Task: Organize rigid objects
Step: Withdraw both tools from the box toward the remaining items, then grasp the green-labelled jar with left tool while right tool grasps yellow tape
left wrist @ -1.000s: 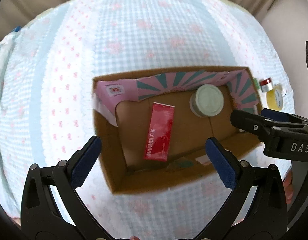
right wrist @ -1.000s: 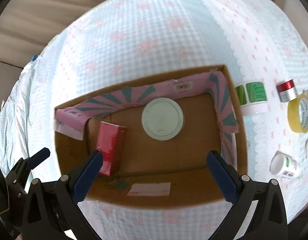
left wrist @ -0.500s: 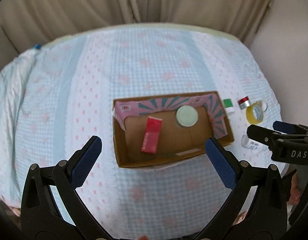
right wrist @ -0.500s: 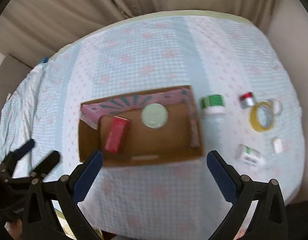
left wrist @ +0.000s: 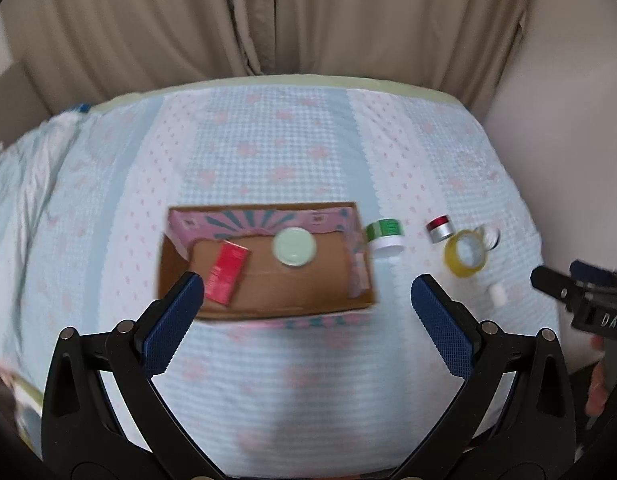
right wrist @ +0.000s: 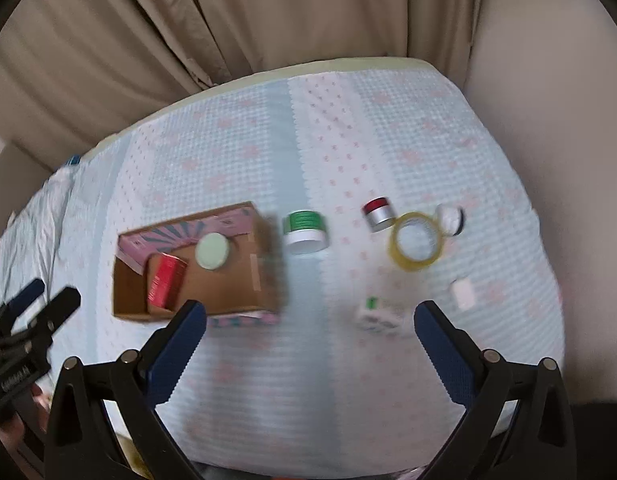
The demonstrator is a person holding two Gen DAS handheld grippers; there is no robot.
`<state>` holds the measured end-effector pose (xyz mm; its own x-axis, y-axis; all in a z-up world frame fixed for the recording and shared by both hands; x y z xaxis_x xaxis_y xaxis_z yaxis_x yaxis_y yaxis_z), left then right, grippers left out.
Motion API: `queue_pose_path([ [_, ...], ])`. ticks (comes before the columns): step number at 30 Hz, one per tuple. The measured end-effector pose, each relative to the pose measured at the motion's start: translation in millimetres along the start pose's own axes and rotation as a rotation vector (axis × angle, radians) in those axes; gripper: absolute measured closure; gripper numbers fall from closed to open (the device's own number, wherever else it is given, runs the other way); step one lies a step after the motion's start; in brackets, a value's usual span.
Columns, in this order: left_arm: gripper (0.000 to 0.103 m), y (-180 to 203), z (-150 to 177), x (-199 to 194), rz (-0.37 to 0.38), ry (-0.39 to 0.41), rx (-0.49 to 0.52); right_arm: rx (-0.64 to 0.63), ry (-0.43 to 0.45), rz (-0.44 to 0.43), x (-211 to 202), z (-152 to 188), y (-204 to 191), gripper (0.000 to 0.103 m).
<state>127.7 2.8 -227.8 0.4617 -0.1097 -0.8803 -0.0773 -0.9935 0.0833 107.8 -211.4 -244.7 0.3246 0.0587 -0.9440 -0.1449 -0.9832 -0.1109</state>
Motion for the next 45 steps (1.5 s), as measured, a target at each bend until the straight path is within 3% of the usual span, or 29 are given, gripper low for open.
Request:
queue_pose_path([
  [7, 0.000, 77.1, 16.3, 2.0, -0.019, 0.021, -0.089, -0.079, 0.012, -0.042, -3.4, 0.3, 79.8, 0.000],
  [11, 0.000, 116.2, 20.9, 2.6, -0.029, 0.021, -0.071, -0.091, 0.005, -0.062, -0.8, -2.0, 113.2, 0.000],
  [18, 0.000, 148.8, 15.8, 33.2, -0.024, -0.027, -0.037, -0.092, 0.007, -0.079, 16.8, -3.2, 141.3, 0.000],
  [33, 0.000, 174.7, -13.4, 183.4, -0.016, -0.198, -0.061, -0.061, -0.124, -0.073, 118.5, -2.9, 165.0, 0.000],
  [45, 0.001, 172.2, -2.5, 307.3, -0.147, -0.227, 0.026, -0.019, -0.142, -0.047, 233.1, -6.2, 170.7, 0.000],
])
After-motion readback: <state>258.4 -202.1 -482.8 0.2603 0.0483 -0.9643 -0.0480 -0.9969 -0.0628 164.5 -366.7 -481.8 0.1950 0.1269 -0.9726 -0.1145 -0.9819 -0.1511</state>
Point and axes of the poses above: each gripper's, at about its wrist camera, not at the fingertips, and x roughly the way its jaws point, y to its right, z to its underside, the point moved 5 cm from there along x, roughly the way its jaws point, and after that the axes turned 5 degrees about -y, right-handed, at the moved point
